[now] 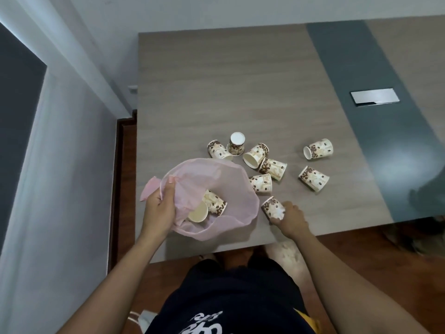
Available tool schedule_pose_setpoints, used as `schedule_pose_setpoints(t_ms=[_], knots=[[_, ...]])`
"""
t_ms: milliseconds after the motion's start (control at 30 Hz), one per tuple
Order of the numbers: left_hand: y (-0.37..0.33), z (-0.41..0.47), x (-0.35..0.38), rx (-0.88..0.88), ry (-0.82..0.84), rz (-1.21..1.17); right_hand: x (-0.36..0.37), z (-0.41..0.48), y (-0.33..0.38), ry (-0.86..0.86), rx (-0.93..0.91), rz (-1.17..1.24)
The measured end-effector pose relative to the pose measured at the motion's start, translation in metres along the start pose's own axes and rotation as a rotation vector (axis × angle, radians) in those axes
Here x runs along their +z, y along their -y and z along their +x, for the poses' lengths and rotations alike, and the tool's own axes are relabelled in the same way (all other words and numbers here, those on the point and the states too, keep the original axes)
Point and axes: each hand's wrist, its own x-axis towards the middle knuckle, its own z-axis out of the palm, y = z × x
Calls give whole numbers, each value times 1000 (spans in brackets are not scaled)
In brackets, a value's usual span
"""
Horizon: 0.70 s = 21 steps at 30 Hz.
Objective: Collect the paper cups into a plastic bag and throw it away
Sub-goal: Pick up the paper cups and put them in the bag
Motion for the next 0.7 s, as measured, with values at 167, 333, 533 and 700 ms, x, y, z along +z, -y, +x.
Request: schedule_pose_setpoints(t_ms=[167, 333, 533, 700], knots=[[2, -1, -12, -35, -52, -28, -3, -18, 31, -192, -93, 644], [-4, -7, -9, -24, -33, -72, 15, -51, 92, 170, -432, 886], [-13, -6, -8, -6, -27, -58, 59, -66, 152, 434, -689, 351], [-20, -6, -18, -88, -85, -100, 76, -71, 172, 325, -741, 66]])
